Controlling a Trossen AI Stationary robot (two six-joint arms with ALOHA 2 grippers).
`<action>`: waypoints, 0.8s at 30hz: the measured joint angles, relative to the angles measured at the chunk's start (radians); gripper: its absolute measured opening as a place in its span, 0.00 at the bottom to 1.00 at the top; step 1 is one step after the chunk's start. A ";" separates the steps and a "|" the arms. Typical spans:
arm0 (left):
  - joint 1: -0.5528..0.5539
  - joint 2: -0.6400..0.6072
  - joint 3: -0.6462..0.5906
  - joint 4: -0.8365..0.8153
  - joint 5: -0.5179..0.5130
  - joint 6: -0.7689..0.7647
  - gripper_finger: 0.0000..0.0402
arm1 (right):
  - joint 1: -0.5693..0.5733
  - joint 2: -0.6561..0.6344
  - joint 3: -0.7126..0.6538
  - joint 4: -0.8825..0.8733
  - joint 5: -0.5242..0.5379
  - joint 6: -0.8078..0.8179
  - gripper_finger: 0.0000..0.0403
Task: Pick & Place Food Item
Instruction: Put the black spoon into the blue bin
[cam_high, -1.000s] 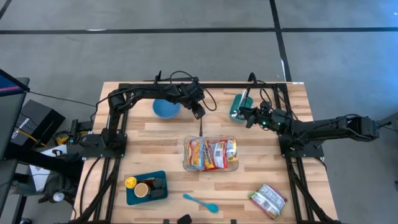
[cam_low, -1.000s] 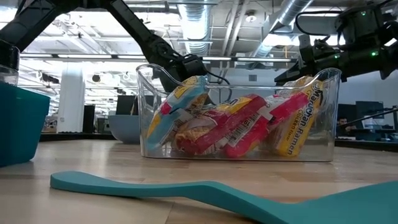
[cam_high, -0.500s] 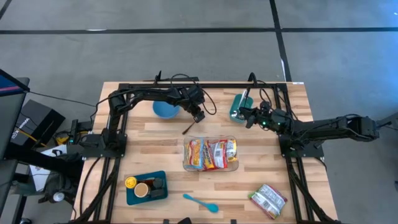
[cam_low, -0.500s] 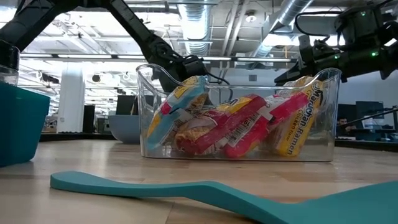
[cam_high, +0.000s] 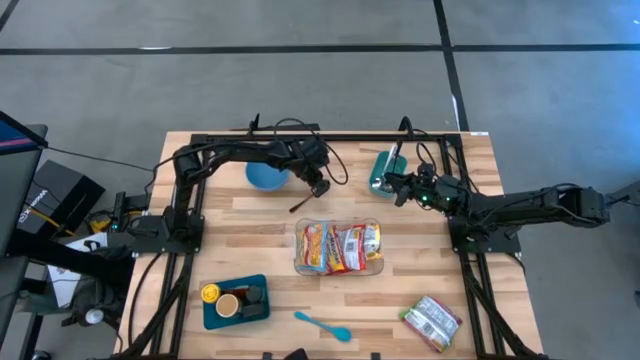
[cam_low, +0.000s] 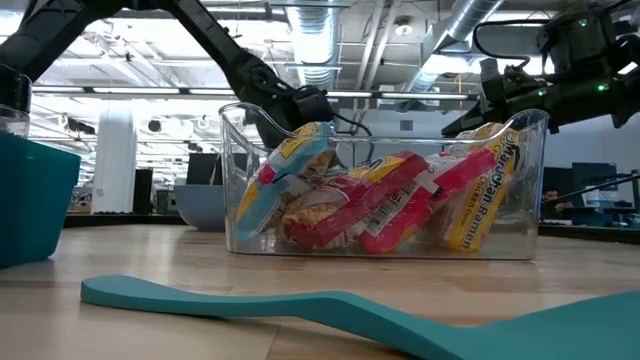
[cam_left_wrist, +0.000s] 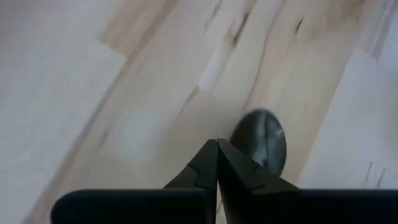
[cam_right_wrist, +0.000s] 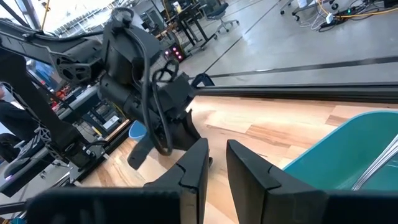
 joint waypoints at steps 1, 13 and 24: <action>0.000 -0.005 0.001 0.006 -0.010 0.000 0.00 | 0.000 0.000 0.000 0.000 0.000 0.000 0.13; -0.003 -0.102 0.001 -0.008 0.015 -0.026 0.00 | 0.000 0.000 0.000 -0.002 0.000 0.000 0.13; -0.062 -0.104 0.001 -0.009 0.061 -0.024 0.00 | 0.000 0.000 0.000 -0.006 0.000 0.000 0.13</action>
